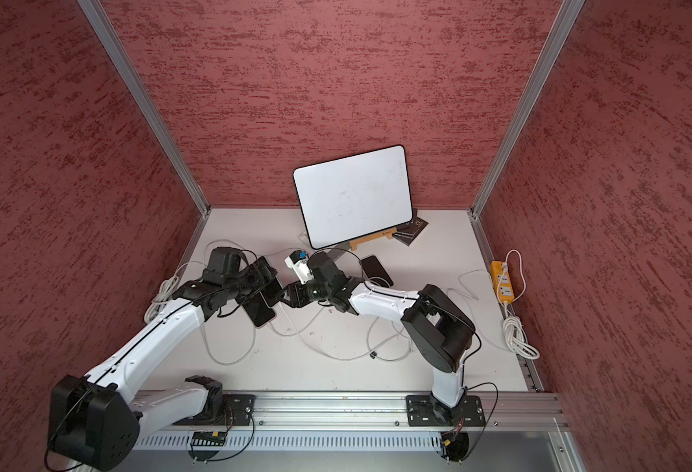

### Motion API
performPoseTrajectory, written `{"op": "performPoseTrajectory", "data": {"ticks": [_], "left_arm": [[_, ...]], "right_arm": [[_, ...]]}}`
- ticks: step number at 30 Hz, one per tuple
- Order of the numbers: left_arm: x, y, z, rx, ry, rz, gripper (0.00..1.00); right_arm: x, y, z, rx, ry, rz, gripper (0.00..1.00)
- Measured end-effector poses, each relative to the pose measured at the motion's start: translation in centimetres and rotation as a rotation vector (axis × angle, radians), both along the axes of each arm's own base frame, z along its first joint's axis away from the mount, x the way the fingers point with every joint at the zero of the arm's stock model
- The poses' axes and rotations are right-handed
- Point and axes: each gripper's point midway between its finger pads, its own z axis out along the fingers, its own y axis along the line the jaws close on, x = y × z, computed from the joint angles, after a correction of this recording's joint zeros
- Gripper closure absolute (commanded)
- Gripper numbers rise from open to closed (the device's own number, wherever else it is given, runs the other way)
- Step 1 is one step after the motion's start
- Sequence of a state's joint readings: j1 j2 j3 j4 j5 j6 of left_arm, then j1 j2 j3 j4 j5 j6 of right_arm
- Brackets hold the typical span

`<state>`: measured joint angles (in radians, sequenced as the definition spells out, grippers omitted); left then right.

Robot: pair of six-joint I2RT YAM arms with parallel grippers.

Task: Plug the charging cable into the phone
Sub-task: Place the phone at the center of the board.

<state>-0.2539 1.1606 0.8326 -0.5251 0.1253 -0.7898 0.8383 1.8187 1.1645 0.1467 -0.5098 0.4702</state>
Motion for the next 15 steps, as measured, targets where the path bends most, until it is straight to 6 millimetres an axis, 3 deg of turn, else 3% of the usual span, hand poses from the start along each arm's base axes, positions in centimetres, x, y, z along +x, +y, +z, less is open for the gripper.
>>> {"op": "performPoseTrajectory", "data": {"ticks": [7,10,15], "left_arm": [[1.8,0.0,-2.8,0.036,0.133,0.027,0.90],[3.1,-0.4,-4.7,0.063,0.192,0.036,0.89],[5.2,-1.9,-8.1,0.123,0.284,0.015,0.83]], "right_arm": [[0.2,-6.4,2.3,-0.028,-0.047,-0.070,0.40],[1.7,-9.6,2.9,-0.088,-0.067,-0.169,0.37],[4.2,-14.5,0.1,-0.303,-0.061,-0.336,0.35]]}}
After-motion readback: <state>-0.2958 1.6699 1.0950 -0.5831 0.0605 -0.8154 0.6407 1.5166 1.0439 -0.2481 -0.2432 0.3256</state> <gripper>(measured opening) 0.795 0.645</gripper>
